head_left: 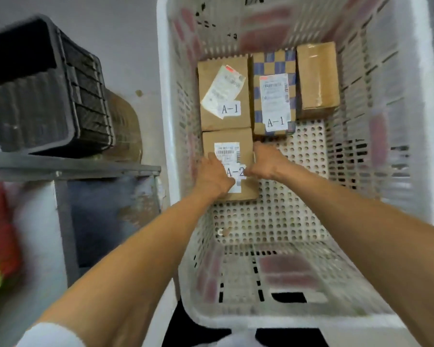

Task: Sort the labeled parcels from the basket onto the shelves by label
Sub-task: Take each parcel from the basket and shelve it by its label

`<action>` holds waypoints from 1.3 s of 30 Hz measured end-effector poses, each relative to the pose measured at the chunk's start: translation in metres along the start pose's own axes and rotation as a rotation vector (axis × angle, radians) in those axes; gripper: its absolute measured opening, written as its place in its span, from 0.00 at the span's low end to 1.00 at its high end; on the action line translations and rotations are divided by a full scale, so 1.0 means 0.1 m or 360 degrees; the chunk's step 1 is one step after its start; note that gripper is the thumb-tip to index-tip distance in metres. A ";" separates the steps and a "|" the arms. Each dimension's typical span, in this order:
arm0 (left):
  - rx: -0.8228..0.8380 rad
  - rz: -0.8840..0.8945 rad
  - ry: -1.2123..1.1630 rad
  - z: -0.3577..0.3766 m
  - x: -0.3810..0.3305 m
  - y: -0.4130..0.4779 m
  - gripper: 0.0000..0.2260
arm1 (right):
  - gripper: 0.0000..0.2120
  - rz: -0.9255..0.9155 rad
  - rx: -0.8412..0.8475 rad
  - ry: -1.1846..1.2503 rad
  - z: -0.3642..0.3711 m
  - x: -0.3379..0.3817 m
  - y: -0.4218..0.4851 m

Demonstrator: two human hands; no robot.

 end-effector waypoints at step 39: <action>0.0304 0.0044 -0.1542 1.29 0.13 0.06 0.55 | 0.61 0.0038 0.0027 0.1420 0.95 -1.30 -0.01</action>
Point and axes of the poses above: each hand's wrist, its own y-axis towards the middle knuckle, its own z-axis out of the palm, x = y × z, the point moved 6 cm from there along y, towards the middle knuckle, and after that the axes turned 8 degrees about -y, right-handed, at the moved point
